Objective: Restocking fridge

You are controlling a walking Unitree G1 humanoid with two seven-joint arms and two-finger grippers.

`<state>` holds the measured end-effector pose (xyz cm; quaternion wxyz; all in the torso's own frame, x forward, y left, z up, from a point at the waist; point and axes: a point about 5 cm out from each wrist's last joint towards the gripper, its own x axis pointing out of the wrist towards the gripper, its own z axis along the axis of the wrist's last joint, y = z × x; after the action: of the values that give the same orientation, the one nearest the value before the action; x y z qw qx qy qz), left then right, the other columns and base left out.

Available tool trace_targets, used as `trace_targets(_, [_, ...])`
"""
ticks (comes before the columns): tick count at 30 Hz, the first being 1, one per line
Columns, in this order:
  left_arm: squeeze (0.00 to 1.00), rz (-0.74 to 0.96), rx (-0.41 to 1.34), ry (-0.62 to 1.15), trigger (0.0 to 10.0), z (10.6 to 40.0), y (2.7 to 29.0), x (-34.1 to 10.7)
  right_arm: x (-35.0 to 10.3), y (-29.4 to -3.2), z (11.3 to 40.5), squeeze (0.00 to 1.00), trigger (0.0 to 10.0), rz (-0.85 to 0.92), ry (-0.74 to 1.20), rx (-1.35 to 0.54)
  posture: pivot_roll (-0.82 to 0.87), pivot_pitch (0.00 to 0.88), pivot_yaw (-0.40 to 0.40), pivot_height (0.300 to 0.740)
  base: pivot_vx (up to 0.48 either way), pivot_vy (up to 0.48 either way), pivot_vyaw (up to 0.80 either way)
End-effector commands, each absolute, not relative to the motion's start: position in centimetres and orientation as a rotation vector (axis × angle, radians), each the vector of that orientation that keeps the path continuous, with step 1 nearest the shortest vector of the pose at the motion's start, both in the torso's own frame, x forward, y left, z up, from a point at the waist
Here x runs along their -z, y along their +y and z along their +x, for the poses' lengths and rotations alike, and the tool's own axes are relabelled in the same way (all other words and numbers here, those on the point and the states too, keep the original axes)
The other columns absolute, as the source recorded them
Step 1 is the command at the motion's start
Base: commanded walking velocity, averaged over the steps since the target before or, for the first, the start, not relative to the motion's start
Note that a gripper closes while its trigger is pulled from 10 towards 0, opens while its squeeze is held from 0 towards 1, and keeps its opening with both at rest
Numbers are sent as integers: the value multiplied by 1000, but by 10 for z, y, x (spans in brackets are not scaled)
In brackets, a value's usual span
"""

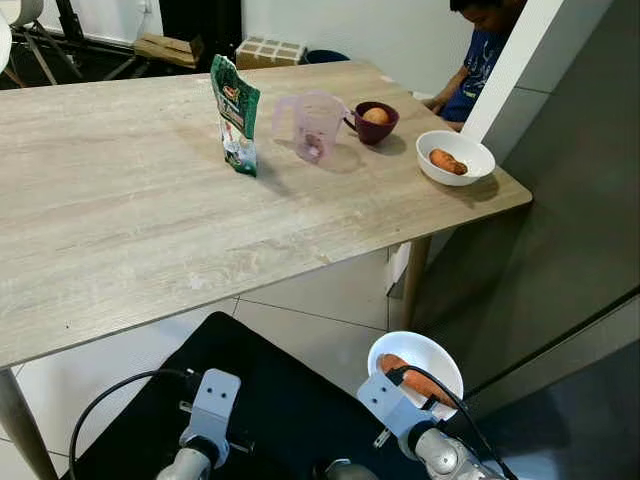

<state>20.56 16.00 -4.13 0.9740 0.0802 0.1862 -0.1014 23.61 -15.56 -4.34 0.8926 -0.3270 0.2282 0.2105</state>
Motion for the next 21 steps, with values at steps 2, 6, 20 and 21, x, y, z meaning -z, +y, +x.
trace_targets(2, [0, 156, 214, 393, 10000, 199, 156, 46, 40, -162, 240, 0, 10000, -707, 448, -379, -57, 96, -93, 740, 0, 0, 0])
trace_targets(6, [0, 158, 215, 393, 10000, 198, 156, 47, 36, -163, 244, 0, 10000, -803, 394, -384, -59, 94, -93, 740, 0, 0, 0])
trace_targets(20, [0, 160, 209, 374, 10000, 197, 156, 46, 41, -159, 238, 0, 10000, -782, 425, -430, -61, 87, -92, 740, 0, 0, 0])
trace_targets(21, [0, 159, 207, 367, 10000, 197, 156, 45, 42, -159, 237, 0, 10000, -785, 430, -434, -62, 86, -92, 740, 0, 0, 0])
